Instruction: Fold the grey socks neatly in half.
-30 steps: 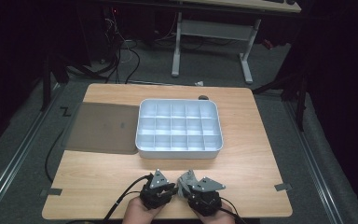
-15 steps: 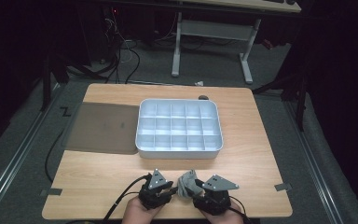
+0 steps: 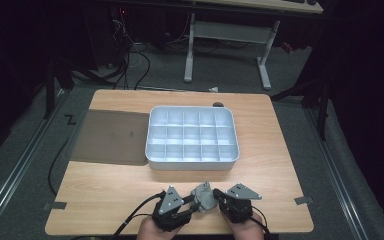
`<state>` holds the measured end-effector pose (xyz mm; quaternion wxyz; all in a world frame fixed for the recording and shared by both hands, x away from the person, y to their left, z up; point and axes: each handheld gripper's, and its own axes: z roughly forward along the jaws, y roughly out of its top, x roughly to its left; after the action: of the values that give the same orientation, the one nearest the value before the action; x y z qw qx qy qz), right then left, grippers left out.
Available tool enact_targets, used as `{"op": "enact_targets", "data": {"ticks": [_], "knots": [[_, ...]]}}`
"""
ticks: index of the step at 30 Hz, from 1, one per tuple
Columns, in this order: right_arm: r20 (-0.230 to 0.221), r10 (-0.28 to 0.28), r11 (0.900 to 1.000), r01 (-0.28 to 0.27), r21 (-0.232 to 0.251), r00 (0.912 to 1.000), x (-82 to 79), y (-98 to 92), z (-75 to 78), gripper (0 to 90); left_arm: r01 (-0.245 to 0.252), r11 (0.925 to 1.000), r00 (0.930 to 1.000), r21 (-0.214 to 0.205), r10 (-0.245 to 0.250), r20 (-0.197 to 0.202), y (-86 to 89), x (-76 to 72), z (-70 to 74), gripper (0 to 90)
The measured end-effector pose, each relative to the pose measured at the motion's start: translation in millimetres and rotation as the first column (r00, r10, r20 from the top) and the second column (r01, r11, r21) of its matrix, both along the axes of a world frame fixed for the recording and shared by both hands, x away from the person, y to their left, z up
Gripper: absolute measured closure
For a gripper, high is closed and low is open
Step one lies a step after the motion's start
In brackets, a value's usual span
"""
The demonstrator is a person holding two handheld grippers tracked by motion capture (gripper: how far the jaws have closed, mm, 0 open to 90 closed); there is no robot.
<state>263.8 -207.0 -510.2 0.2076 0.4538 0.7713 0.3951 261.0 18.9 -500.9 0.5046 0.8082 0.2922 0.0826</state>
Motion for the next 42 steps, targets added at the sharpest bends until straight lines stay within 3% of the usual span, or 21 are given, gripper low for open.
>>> {"op": "enact_targets", "data": {"ticks": [1, 2, 3, 4, 6, 15, 20, 26, 30, 32, 34, 37, 38, 42], "knots": [[0.0, 0.0, 1.0, 0.0, 0.0, 1.0, 0.0, 0.0, 0.0, 87.3, 0.0, 1.0, 1.0, 0.0, 0.0, 0.0, 0.0, 0.0, 0.0, 73.4], [0.001, -0.001, 1.0, 0.001, 0.005, 1.0, 0.7, 0.4, 0.1, 85.7, -0.007, 0.9987, 0.9999, 0.05, 0.008, -0.008, -5.7, 0.9, -7.3, 77.0], [0.001, -0.001, 1.0, 0.001, 0.005, 1.0, 0.7, 0.4, 0.1, 85.7, -0.007, 0.9987, 0.9999, 0.05, 0.008, -0.008, -5.7, 0.9, -7.3, 78.0], [0.004, -0.003, 1.0, 0.003, 0.002, 1.0, 2.5, 0.3, 0.1, 85.6, -0.012, 0.9965, 0.9995, 0.083, 0.014, -0.028, -7.0, 3.7, -15.4, 79.1], [-0.001, -0.005, 1.0, 0.005, 0.007, 1.0, 5.0, 0.4, -1.1, 84.9, -0.024, 0.9943, 0.9988, 0.104, 0.028, -0.041, -6.4, 6.4, -21.3, 80.3], [-0.045, 0.039, 0.9992, -0.039, -0.009, 0.9982, 9.1, 10.5, -10.1, 85.0, -0.023, 0.9915, 0.9977, 0.128, 0.031, -0.06, -6.6, 14.3, -28.3, 80.5], [-0.064, 0.1, 0.995, -0.1, 0.007, 0.9929, 1.9, 25.5, -10.4, 85.0, -0.024, 0.9894, 0.9977, 0.143, 0.033, -0.059, -3.0, 21.3, -29.7, 81.0], [-0.059, 0.12, 0.9921, -0.122, -0.031, 0.991, -0.3, 34.6, -17.1, 84.8, -0.042, 0.9906, 0.9974, 0.13, 0.05, -0.052, 3.2, 22.9, -26.1, 79.2], [-0.065, 0.121, 0.9921, -0.123, -0.025, 0.9904, 0.2, 34.4, -17.4, 85.1, -0.081, 0.9957, 0.9965, 0.044, 0.082, -0.015, 14.5, 19.6, -6.0, 78.3], [-0.061, 0.122, 0.9918, -0.124, -0.029, 0.9906, 0.1, 35.1, -17.6, 85.3, -0.082, 0.9966, 0.9966, 0.008, 0.082, 0.01, 10.1, 18.3, 4.5, 78.3], [-0.061, 0.123, 0.9917, -0.125, -0.031, 0.9906, -0.5, 35.9, -17.6, 85.3, -0.081, 0.9967, 0.9966, 0.002, 0.081, 0.014, 5.0, 19.2, 6.5, 78.7], [-0.06, 0.125, 0.9915, -0.127, -0.029, 0.9903, -0.6, 36.3, -17.7, 85.3, -0.068, 0.9974, 0.9976, 0.024, 0.068, 0.014, -10.8, 22.1, 3.7, 79.7], [-0.058, 0.127, 0.9913, -0.129, -0.028, 0.9902, -0.6, 36.2, -18.0, 85.3, -0.072, 0.996, 0.9974, 0.053, 0.072, 0.008, -18.4, 25.4, -2.1, 80.9], [-0.058, 0.129, 0.9912, -0.13, -0.022, 0.9899, -0.9, 35.6, -18.4, 85.4, -0.091, 0.9916, 0.9958, 0.091, 0.092, 0.0, -18.8, 28.6, -10.2, 83.2]]}}
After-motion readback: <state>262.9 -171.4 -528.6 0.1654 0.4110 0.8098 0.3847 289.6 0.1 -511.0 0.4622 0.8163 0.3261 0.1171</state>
